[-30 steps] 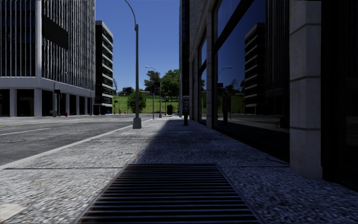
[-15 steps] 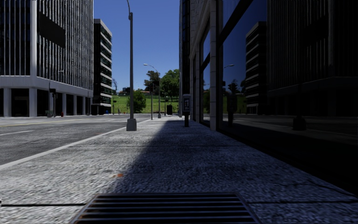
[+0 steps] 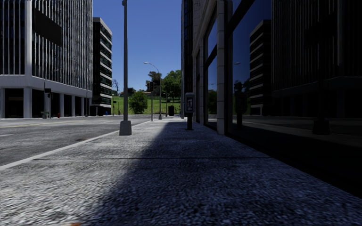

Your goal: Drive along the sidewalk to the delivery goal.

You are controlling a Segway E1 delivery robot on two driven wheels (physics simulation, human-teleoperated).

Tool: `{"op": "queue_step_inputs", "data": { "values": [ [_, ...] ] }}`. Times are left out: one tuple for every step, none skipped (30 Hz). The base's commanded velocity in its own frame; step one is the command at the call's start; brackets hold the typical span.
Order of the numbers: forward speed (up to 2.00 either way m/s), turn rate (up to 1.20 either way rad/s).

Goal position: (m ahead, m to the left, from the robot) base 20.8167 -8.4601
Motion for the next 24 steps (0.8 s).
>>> {"op": "queue_step_inputs", "data": {
  "values": [
    [2.0, 0.0],
    [2.0, 0.0],
    [2.0, 0.0],
    [2.0, 0.0],
    [2.0, 0.0],
    [2.0, 0.0],
    [2.0, 0.0],
    [2.0, 0.0],
    [2.0, 0.0],
    [2.0, 0.0],
    [2.0, 0.0],
    [2.0, 0.0],
    [2.0, 0.0],
    [2.0, 0.0],
    [2.0, 0.0],
    [2.0, 0.0],
    [2.0, 0.0],
    [2.0, 0.0],
    [2.0, 0.0],
    [2.0, 0.0],
    [2.0, 0.0],
    [2.0, 0.0],
    [2.0, 0.0],
    [2.0, 0.0]
  ]
}}
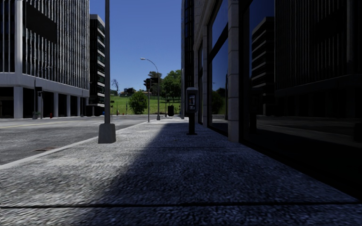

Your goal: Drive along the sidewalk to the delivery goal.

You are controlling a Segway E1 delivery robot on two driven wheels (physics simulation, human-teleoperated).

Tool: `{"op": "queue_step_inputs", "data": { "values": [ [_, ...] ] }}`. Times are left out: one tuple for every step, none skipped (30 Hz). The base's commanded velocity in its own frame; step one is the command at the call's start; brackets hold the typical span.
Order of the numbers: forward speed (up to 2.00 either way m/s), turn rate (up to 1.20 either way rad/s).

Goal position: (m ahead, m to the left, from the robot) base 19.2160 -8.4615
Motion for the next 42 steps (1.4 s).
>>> {"op": "queue_step_inputs", "data": {
  "values": [
    [2.0, 0.0],
    [2.0, 0.0],
    [2.0, 0.03],
    [2.0, 0.14],
    [2.0, 0.14],
    [2.0, 0.22],
    [2.0, 0.27],
    [2.0, 0.31],
    [2.0, 0.31],
    [2.0, 0.35],
    [2.0, 0.37],
    [2.0, 0.37],
    [2.0, 0.37],
    [2.0, 0.37],
    [2.0, 0.37],
    [2.0, 0.37],
    [2.0, 0.37],
    [2.0, 0.35],
    [2.0, 0.2],
    [2.0, 0.06],
    [2.0, 0.06],
    [2.0, 0.0],
    [2.0, 0.0],
    [2.0, 0.0],
    [2.0, 0.0],
    [2.0, 0.0],
    [2.0, 0.0],
    [2.0, 0.0],
    [2.0, 0.0],
    [2.0, 0.0],
    [2.0, 0.0],
    [2.0, 0.0],
    [2.0, 0.0],
    [2.0, 0.0],
    [2.0, 0.0],
    [2.0, 0.0],
    [2.0, 0.0],
    [2.0, 0.0],
    [2.0, 0.0],
    [2.0, 0.0],
    [2.0, 0.0],
    [2.0, 0.0]
  ]
}}
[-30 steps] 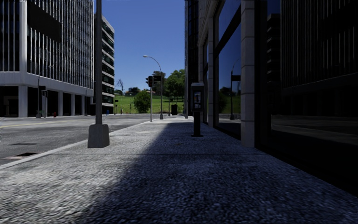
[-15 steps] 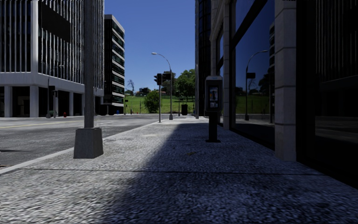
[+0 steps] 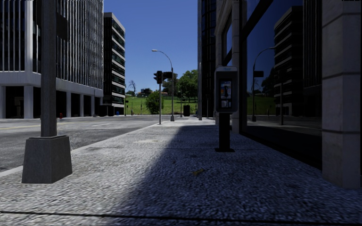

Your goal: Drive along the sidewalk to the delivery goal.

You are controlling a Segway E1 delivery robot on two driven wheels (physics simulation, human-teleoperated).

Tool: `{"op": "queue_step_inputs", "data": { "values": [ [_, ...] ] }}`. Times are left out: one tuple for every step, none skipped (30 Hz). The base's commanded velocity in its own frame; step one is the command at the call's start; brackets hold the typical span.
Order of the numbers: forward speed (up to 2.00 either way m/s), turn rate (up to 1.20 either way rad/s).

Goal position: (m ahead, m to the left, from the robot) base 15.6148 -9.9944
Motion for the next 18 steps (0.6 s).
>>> {"op": "queue_step_inputs", "data": {
  "values": [
    [2.0, 0.0],
    [2.0, 0.0],
    [2.0, 0.0],
    [2.0, 0.0],
    [2.0, 0.0],
    [2.0, 0.0],
    [2.0, 0.0],
    [2.0, 0.0],
    [2.0, 0.0],
    [2.0, 0.0],
    [2.0, 0.0],
    [2.0, 0.0],
    [2.0, 0.0],
    [2.0, 0.0],
    [2.0, 0.0],
    [2.0, 0.0],
    [2.0, 0.0],
    [2.0, 0.0]
  ]
}}
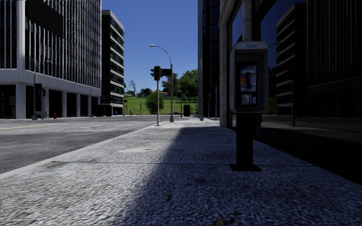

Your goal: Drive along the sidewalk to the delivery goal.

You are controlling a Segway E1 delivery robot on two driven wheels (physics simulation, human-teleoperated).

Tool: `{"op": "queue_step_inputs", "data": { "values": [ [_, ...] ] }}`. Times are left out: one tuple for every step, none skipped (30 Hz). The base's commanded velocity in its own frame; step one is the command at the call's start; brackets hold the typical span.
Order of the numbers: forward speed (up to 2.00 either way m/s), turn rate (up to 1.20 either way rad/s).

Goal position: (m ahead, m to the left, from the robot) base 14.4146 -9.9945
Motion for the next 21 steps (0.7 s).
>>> {"op": "queue_step_inputs", "data": {
  "values": [
    [2.0, 0.0],
    [2.0, 0.0],
    [2.0, 0.0],
    [2.0, 0.0],
    [2.0, 0.0],
    [2.0, 0.0],
    [2.0, 0.0],
    [2.0, 0.0],
    [2.0, 0.0],
    [2.0, 0.0],
    [2.0, 0.0],
    [2.0, 0.0],
    [2.0, 0.0],
    [2.0, 0.0],
    [2.0, 0.0],
    [2.0, 0.0],
    [2.0, 0.0],
    [2.0, 0.0],
    [2.0, 0.0],
    [2.0, 0.0],
    [2.0, 0.0]
  ]
}}
